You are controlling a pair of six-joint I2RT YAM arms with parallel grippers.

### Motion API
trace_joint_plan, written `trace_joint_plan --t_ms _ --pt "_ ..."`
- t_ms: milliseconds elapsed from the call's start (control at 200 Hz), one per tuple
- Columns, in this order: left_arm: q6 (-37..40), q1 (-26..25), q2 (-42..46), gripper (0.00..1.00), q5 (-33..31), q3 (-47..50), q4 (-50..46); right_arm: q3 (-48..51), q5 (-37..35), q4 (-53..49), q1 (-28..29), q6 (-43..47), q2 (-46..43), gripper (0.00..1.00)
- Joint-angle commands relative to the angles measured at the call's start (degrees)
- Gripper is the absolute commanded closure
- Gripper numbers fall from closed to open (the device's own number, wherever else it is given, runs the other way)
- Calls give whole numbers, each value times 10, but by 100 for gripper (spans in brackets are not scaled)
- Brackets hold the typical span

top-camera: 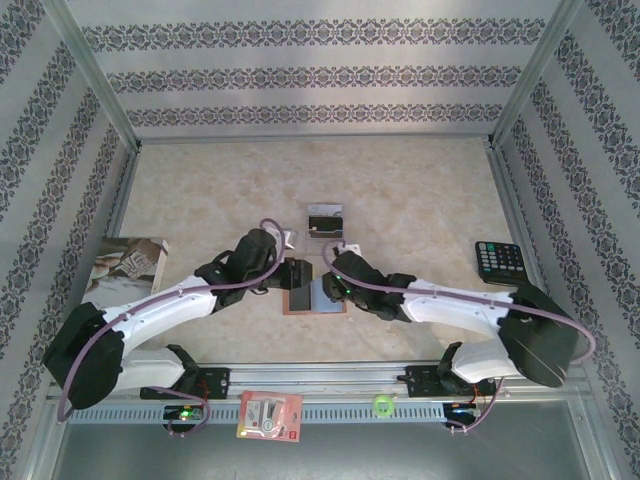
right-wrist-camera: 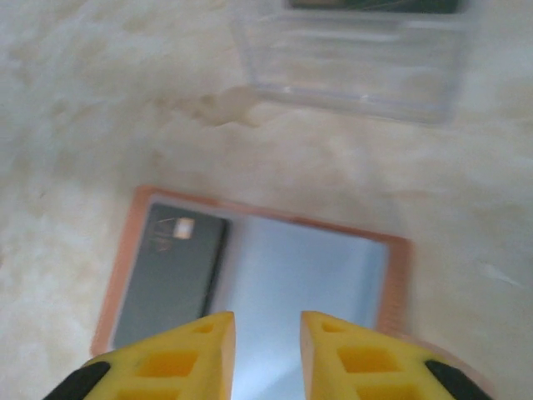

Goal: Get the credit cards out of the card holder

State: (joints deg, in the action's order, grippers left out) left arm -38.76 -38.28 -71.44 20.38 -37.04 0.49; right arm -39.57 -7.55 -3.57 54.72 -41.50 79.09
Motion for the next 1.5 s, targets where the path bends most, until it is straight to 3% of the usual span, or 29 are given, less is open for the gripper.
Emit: trace_joint_plan --t_ms 0,180,480,749,994,1499 --pt "18 28 -30 67 -7 37 -34 -34 108 15 -5 24 51 80" --pt "28 30 -75 67 -13 43 -8 -40 136 0 -16 -6 112 84" --pt "49 30 -113 75 -47 34 -31 -38 107 -48 -32 -30 136 88" --pt "39 29 -38 80 -44 37 -31 -56 102 -42 -27 -9 67 82" --pt "20 23 -105 87 -19 35 27 -85 191 11 -38 -57 129 81" --pt "36 23 -136 96 -52 34 -11 -64 186 31 -59 -111 163 80"
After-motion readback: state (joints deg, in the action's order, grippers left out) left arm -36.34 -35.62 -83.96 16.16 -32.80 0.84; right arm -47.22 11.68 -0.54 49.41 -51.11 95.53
